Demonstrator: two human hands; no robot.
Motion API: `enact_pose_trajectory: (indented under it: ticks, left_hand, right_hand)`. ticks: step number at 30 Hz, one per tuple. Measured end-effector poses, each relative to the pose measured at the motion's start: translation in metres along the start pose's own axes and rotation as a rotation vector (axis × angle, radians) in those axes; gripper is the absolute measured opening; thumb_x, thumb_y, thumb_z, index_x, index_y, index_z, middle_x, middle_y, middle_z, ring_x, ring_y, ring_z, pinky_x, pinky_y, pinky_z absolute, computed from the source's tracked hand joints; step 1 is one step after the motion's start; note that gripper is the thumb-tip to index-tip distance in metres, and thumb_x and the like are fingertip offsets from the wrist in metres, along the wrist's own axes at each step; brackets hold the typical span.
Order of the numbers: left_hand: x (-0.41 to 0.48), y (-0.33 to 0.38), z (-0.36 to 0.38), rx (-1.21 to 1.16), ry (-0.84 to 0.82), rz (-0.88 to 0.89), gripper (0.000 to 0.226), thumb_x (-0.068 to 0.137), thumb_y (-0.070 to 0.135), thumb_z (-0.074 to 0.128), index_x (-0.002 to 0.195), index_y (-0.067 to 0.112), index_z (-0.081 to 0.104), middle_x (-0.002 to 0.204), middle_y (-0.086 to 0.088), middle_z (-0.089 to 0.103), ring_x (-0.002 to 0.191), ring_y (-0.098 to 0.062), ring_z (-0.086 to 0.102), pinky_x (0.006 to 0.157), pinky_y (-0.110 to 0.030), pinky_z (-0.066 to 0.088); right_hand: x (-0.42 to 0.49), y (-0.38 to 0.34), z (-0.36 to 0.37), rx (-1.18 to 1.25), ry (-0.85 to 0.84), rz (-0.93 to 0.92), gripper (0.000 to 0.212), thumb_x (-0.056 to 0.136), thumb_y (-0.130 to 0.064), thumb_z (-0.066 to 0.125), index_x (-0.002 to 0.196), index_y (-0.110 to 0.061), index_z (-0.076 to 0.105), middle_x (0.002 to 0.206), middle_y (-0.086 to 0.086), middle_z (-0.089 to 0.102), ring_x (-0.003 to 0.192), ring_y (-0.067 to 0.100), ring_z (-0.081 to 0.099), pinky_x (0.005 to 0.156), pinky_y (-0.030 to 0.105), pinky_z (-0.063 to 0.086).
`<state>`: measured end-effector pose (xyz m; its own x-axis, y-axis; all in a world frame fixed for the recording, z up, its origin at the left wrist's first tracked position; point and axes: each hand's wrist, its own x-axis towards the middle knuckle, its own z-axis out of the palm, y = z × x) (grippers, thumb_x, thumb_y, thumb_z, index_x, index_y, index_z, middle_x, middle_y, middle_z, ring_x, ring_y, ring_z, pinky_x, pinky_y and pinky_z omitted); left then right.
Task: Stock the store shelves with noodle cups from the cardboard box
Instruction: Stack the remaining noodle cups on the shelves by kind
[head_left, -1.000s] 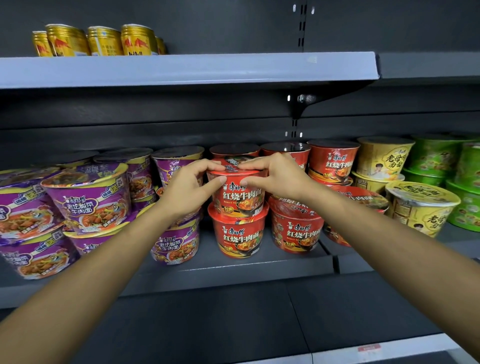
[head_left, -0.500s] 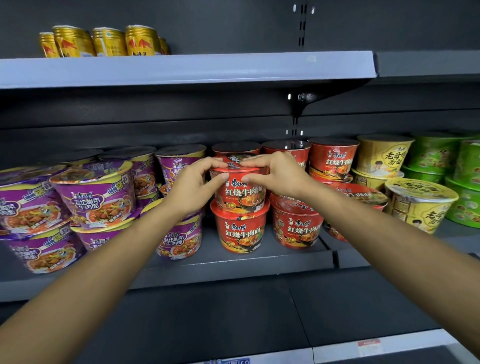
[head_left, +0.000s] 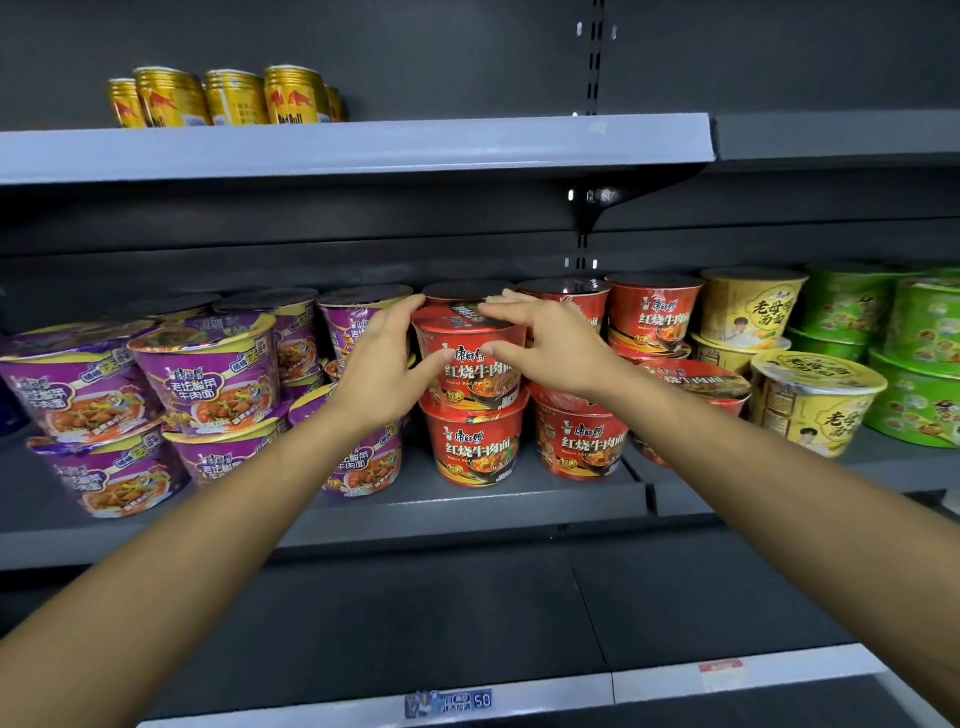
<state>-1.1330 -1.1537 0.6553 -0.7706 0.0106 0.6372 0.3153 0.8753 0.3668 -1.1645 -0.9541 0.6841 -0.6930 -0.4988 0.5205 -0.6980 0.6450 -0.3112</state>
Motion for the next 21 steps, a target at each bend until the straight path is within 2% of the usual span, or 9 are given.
enact_pose_trajectory:
  ticks: [4, 9, 12, 13, 16, 17, 19, 21]
  left_hand:
    - [-0.025, 0.014, 0.0, 0.012, 0.041, -0.015, 0.068, 0.089, 0.038, 0.062, 0.144, 0.011, 0.033, 0.143, -0.009, 0.043, 0.134, -0.021, 0.035, 0.107, -0.032, 0.029]
    - [-0.078, 0.029, 0.005, 0.02, 0.046, -0.09, 0.067, 0.087, 0.034, 0.065, 0.143, 0.009, 0.035, 0.142, -0.011, 0.043, 0.132, -0.024, 0.036, 0.106, -0.031, 0.028]
    - [-0.112, 0.03, 0.006, 0.072, -0.011, -0.131, 0.069, 0.086, 0.035, 0.065, 0.142, 0.008, 0.036, 0.143, -0.013, 0.043, 0.133, -0.026, 0.035, 0.107, -0.03, 0.026]
    - [-0.123, 0.029, 0.004, 0.084, -0.026, -0.152, 0.069, 0.086, 0.037, 0.065, 0.142, 0.009, 0.037, 0.142, -0.013, 0.043, 0.132, -0.027, 0.036, 0.107, -0.03, 0.027]
    - [-0.157, 0.027, -0.004, 0.132, -0.063, -0.206, 0.067, 0.085, 0.044, 0.061, 0.139, 0.008, 0.042, 0.134, -0.014, 0.05, 0.126, -0.029, 0.042, 0.103, -0.034, 0.032]
    - [-0.168, 0.027, -0.007, 0.141, -0.074, -0.22, 0.065, 0.086, 0.043, 0.061, 0.138, 0.008, 0.044, 0.133, -0.014, 0.051, 0.126, -0.029, 0.043, 0.103, -0.034, 0.032]
    - [-0.192, 0.025, -0.013, 0.149, -0.101, -0.267, 0.06, 0.088, 0.037, 0.063, 0.138, 0.01, 0.044, 0.135, -0.012, 0.049, 0.131, -0.027, 0.038, 0.105, -0.031, 0.029]
    - [-0.216, 0.02, -0.019, 0.169, -0.138, -0.316, 0.057, 0.089, 0.035, 0.063, 0.138, 0.011, 0.045, 0.139, -0.009, 0.048, 0.138, -0.025, 0.031, 0.109, -0.03, 0.026]
  right_hand:
    - [-0.019, -0.005, -0.002, 0.041, 0.075, -0.067, 0.046, 0.09, -0.029, 0.062, 0.134, -0.021, 0.053, 0.141, -0.004, 0.049, 0.136, 0.008, 0.036, 0.111, 0.02, 0.019]
    - [-0.049, -0.012, 0.007, 0.118, 0.039, -0.123, 0.04, 0.089, -0.028, 0.064, 0.127, -0.02, 0.06, 0.133, -0.002, 0.058, 0.123, 0.009, 0.052, 0.101, 0.011, 0.03]
    - [-0.07, -0.02, 0.021, 0.188, -0.021, -0.148, 0.037, 0.087, -0.024, 0.066, 0.124, -0.019, 0.063, 0.129, -0.003, 0.06, 0.12, 0.006, 0.054, 0.096, 0.003, 0.03]
    - [-0.077, -0.023, 0.028, 0.203, -0.063, -0.157, 0.037, 0.086, -0.023, 0.067, 0.123, -0.018, 0.064, 0.128, -0.003, 0.061, 0.12, 0.006, 0.053, 0.098, 0.005, 0.03]
    - [-0.095, -0.034, 0.049, 0.223, -0.201, -0.175, 0.038, 0.086, -0.024, 0.067, 0.124, -0.018, 0.063, 0.124, 0.003, 0.064, 0.119, 0.013, 0.056, 0.104, 0.022, 0.038]
    - [-0.1, -0.038, 0.056, 0.23, -0.24, -0.174, 0.038, 0.087, -0.025, 0.067, 0.125, -0.019, 0.062, 0.124, 0.004, 0.064, 0.118, 0.015, 0.056, 0.103, 0.022, 0.038]
    - [-0.11, -0.048, 0.071, 0.234, -0.306, -0.166, 0.039, 0.087, -0.027, 0.066, 0.125, -0.019, 0.062, 0.126, 0.001, 0.062, 0.121, 0.013, 0.054, 0.097, 0.013, 0.034]
    - [-0.12, -0.06, 0.088, 0.225, -0.361, -0.157, 0.039, 0.087, -0.03, 0.067, 0.124, -0.02, 0.063, 0.127, -0.002, 0.062, 0.12, 0.013, 0.054, 0.09, 0.012, 0.032]
